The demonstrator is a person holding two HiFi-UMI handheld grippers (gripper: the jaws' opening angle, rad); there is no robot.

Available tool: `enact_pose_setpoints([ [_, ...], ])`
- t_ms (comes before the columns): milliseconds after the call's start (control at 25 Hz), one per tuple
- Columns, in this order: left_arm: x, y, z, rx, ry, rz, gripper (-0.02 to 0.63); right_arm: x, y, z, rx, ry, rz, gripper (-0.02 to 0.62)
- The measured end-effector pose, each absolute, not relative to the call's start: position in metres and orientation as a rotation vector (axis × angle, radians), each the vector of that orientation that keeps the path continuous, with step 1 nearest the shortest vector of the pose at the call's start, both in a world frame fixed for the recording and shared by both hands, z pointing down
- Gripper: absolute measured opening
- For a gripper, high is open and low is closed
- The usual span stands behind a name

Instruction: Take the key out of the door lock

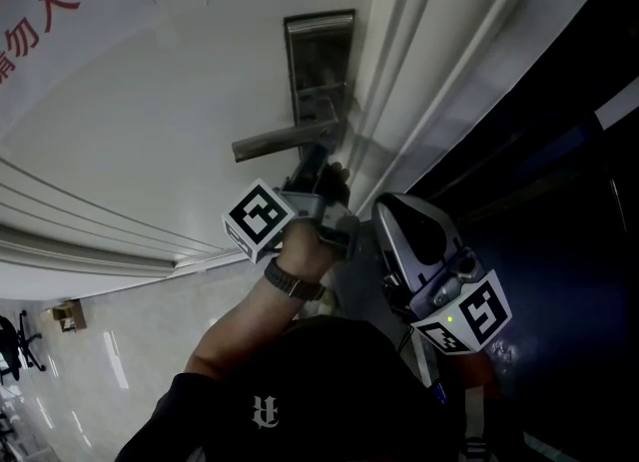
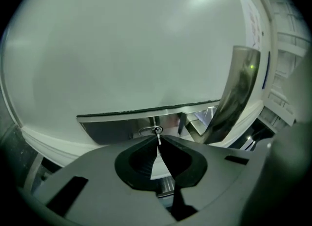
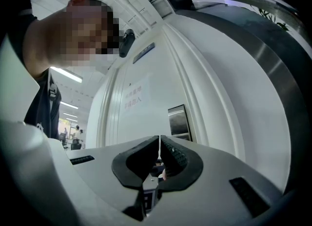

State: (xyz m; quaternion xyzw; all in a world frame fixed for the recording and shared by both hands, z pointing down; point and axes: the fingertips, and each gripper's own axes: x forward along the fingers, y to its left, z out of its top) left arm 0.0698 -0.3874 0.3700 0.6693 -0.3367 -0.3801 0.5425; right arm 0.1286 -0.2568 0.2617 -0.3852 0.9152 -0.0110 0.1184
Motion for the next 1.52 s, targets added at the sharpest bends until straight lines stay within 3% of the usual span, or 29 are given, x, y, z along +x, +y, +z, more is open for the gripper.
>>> enact_pose_setpoints([
  [1520,0.079,-0.315,0.369,1.520,-0.729,-0.861,0.005,0.122,-0.235,0.266,-1.061,2.696,-0.076,0.020],
])
